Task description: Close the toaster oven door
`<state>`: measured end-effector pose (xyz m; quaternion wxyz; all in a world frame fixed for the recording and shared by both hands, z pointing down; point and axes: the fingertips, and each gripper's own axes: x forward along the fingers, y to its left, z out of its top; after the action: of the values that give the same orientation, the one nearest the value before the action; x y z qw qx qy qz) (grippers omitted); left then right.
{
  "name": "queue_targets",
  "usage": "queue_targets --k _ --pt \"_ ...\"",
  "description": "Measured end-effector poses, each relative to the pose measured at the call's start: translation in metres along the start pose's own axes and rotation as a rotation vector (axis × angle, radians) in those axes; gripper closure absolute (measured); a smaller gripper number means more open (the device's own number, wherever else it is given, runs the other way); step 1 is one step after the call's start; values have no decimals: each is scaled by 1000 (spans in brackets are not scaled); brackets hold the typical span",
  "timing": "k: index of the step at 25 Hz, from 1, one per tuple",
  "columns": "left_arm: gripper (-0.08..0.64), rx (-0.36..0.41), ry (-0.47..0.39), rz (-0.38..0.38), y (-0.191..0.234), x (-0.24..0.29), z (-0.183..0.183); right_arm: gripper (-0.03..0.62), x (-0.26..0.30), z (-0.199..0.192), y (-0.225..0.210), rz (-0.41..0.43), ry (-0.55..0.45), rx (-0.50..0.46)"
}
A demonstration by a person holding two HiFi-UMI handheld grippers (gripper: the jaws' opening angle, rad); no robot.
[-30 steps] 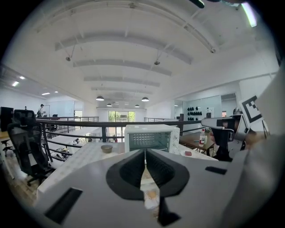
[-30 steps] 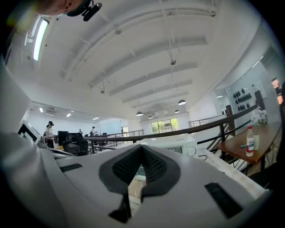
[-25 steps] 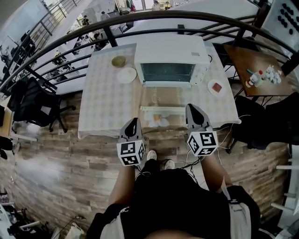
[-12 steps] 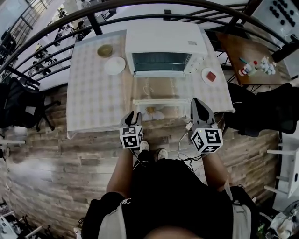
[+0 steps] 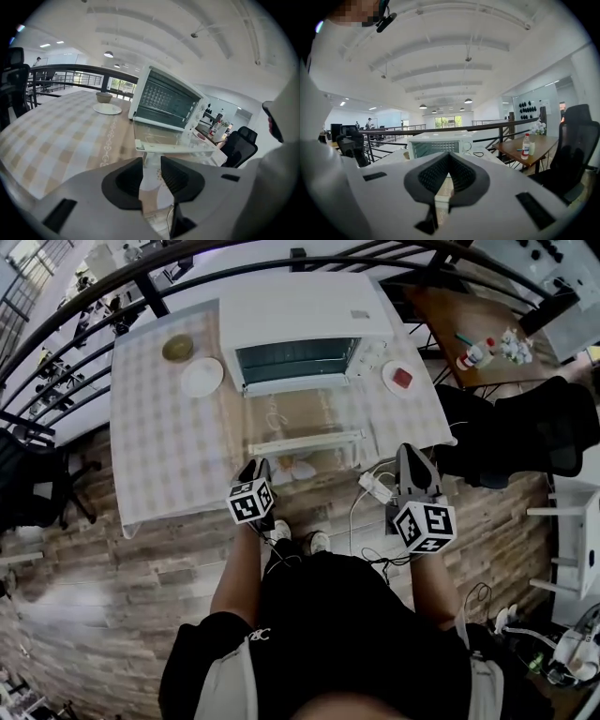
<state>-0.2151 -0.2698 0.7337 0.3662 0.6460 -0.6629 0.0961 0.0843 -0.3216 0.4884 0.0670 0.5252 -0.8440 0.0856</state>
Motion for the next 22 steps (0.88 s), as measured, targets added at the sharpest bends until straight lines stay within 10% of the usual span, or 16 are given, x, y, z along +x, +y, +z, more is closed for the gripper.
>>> queue_targets --k 13,22 --pt "442 116 62 15 2 22 3 600 -15 3 -20 -82 -11 33" --pt "460 169 -63 5 -11 13 47 600 -8 8 -11 -61 -31 58"
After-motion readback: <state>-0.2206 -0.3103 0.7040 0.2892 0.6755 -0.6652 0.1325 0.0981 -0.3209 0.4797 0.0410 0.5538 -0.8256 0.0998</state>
